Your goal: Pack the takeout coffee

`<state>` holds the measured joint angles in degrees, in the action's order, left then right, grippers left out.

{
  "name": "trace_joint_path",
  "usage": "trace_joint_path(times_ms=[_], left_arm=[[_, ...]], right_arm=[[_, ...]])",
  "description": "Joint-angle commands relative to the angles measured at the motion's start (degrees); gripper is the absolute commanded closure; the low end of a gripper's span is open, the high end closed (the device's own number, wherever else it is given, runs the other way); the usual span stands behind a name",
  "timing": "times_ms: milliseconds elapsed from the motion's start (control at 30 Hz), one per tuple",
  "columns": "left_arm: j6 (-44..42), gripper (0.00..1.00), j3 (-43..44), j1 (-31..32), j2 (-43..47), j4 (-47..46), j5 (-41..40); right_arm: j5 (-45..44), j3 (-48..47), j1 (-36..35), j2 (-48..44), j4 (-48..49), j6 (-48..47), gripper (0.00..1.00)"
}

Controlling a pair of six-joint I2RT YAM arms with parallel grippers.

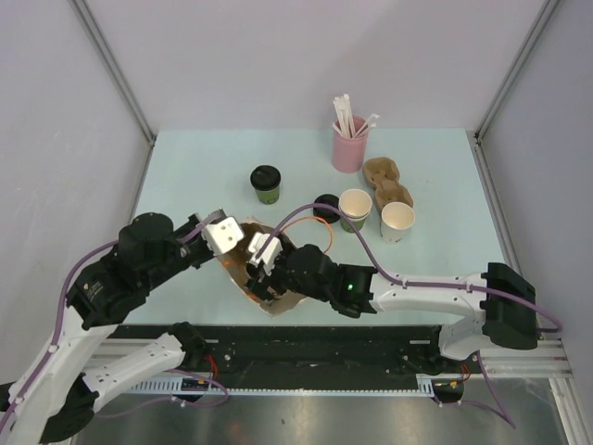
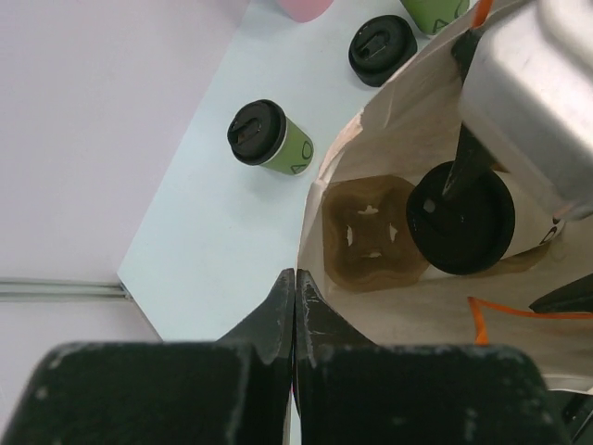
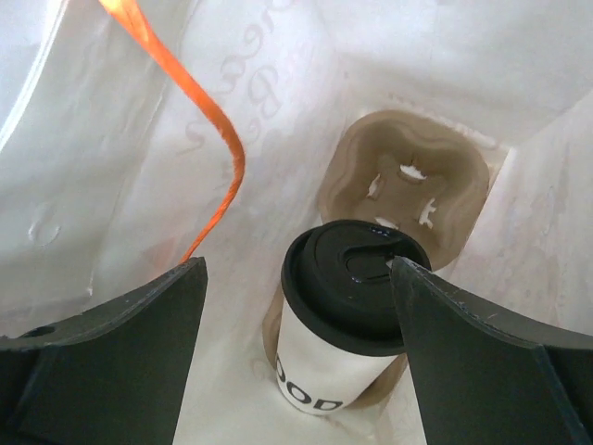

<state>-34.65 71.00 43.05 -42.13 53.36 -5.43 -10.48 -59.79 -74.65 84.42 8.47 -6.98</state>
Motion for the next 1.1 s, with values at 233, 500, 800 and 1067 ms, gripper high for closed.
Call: trace_joint_path(times_ms=[233,500,800,1067], left_arm=[[7.8,1.0,-1.7,-0.4,0.0,-1.6,1.6],[14.7,0.99,-0.8,-3.1,-4.6,-1.4,7.4],[17.7,1.0,0.8,-5.4,-6.4,-1.6,12.0],[20.8,1.0,2.5,-5.5,-10.2,-1.6,15.7]], right_arm=[[-6.7,-0.9,0.4,-5.0,-6.7,8.3,0.08],[-7.4,-3.6,0.7,-3.3,-12.0,18.6,0.1],[-9.0,-3.8,0.3,-4.7,-16.0,21.3,0.13],[-16.3,-6.0,-0.5,-7.3,-21.8,27.4,0.2]])
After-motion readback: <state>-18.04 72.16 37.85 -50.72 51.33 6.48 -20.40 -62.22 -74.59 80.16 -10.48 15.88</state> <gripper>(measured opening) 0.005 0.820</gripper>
